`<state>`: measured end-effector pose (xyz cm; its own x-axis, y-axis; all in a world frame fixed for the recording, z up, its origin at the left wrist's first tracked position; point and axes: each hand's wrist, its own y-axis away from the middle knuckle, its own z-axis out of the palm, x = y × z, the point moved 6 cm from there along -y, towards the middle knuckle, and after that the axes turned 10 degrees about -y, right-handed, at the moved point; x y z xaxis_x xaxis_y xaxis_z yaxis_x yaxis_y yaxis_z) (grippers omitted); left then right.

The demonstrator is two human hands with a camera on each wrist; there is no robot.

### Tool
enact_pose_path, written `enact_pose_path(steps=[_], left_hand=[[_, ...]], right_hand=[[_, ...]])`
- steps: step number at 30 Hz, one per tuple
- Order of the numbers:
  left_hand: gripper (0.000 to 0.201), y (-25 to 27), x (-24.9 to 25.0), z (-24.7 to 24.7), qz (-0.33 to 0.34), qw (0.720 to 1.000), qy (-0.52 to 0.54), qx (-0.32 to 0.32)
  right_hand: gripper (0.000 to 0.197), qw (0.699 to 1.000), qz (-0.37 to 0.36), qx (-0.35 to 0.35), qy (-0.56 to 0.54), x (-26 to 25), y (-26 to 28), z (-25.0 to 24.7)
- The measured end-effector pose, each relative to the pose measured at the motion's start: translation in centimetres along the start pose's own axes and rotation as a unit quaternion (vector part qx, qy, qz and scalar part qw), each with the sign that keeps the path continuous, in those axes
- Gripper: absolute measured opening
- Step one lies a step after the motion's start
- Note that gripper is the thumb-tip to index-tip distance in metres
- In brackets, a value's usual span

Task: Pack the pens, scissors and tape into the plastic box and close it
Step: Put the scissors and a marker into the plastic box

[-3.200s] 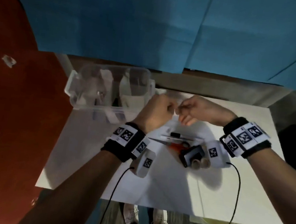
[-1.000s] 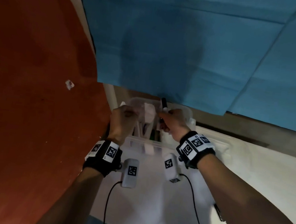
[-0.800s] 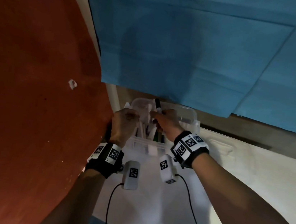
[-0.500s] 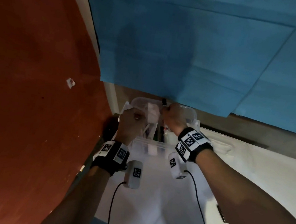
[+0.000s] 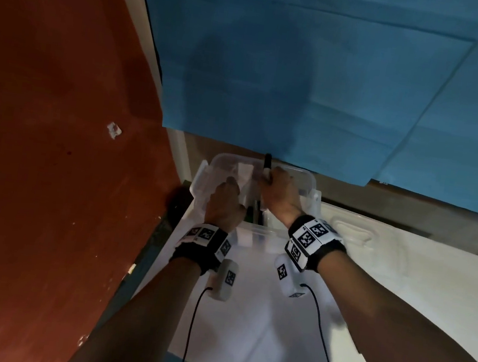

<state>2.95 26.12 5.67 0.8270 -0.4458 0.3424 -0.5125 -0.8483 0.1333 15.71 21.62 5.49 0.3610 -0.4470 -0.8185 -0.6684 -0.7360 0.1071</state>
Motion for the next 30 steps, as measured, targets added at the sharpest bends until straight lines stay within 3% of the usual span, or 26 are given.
enact_pose_path(steps=[4,8,12,19,22,27,30], left_hand=[[0.034,-0.2,-0.5,0.0,-0.027,0.999,0.029,0.004],[0.023,-0.1,-0.8,-0.1,-0.028,0.999,0.04,0.017],[0.02,-0.3,-0.6,0.1,-0.011,0.998,0.061,0.02],[0.009,-0.1,2.6,-1.2,0.062,0.992,0.088,0.058],[0.016,1.1,6.5,-0.3,0.12,0.988,0.078,0.059],[0.012,6.0,14.5,3.8,0.237,0.968,0.076,0.022],[0.02,8.7,17.3,9.6,0.27,0.959,0.044,-0.081]], right_hand=[[0.033,0.995,-0.015,-0.083,0.047,-0.6,0.9,2.0],[0.043,0.993,0.03,-0.047,0.108,0.9,1.2,2.2],[0.049,0.991,0.005,-0.084,0.108,0.5,1.5,2.0],[0.016,0.992,0.007,-0.115,0.056,0.1,2.8,-3.4],[0.023,0.992,-0.016,-0.119,0.035,0.7,4.5,-7.6],[0.026,0.985,0.027,-0.164,0.048,6.3,8.4,-13.9],[0.022,0.978,0.086,-0.189,0.036,12.4,11.0,-16.5]])
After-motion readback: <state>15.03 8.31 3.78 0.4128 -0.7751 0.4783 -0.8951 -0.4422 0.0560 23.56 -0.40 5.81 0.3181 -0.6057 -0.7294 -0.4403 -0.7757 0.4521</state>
